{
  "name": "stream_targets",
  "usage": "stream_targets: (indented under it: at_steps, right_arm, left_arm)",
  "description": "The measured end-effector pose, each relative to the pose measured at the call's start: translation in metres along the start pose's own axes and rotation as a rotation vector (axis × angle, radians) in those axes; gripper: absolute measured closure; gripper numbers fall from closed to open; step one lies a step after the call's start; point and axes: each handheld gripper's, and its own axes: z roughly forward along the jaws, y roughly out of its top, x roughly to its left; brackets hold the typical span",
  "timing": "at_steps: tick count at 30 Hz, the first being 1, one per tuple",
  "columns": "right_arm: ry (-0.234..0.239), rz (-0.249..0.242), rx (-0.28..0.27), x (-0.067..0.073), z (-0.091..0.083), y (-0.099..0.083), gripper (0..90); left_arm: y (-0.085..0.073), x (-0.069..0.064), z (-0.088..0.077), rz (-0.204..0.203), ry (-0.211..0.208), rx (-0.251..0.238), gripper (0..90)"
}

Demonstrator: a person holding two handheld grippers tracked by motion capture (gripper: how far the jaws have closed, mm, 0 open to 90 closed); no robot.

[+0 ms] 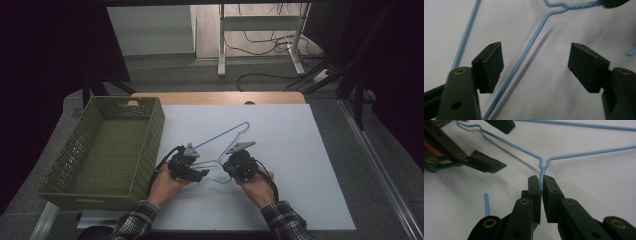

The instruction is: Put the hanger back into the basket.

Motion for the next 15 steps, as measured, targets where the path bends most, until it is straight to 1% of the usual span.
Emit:
stream_targets:
  at_steps: [1, 4, 6, 7, 10, 15]
  right_arm:
    - [0.002, 0.0, -0.002, 0.0001, -0.0007, 0.0004, 84.9]
    - [0.002, 0.0, -0.007, 0.0003, -0.0022, 0.0014, 84.9]
    - [0.002, -0.001, -0.009, 0.0007, -0.0029, 0.0018, 84.9]
    - [0.002, -0.001, -0.009, 0.0007, -0.0029, 0.0018, 84.9]
    - [0.004, 0.0, -0.012, 0.0007, -0.004, 0.0024, 84.9]
    - [0.004, 0.002, -0.008, 0.0012, -0.0046, 0.0028, 84.9]
  left_arm:
    - [-0.0002, 0.0005, 0.0026, 0.002, 0.006, 0.002, 33.2]
    - [0.0, 0.0033, 0.0063, 0.006, 0.018, 0.009, 40.3]
    - [0.0004, 0.0052, 0.0069, 0.003, 0.016, 0.006, 47.4]
    - [0.0006, 0.006, 0.007, 0.001, 0.01, 0.005, 47.4]
    - [0.0013, 0.0074, 0.0076, 0.008, 0.006, 0.012, 55.9]
    - [0.0024, 0.0087, 0.0088, 0.019, 0.007, 0.023, 60.0]
